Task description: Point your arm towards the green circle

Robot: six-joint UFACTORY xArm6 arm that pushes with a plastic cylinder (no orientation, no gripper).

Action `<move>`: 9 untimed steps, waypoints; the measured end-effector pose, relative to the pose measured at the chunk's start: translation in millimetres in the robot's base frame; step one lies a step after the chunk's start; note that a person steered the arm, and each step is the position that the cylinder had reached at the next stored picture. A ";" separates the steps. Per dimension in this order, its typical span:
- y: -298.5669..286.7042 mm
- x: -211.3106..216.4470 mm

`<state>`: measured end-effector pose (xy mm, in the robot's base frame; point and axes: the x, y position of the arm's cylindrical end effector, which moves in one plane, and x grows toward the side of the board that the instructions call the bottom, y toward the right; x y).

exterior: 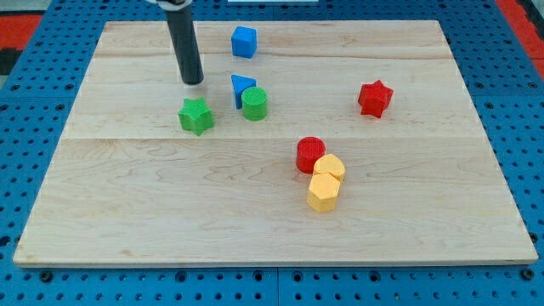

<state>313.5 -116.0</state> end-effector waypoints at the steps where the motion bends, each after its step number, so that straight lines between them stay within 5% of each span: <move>1: 6.3 -7.4; 3: 77.5 -42.9; 5: 164.2 26.3; 9: 167.0 88.3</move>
<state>401.8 51.0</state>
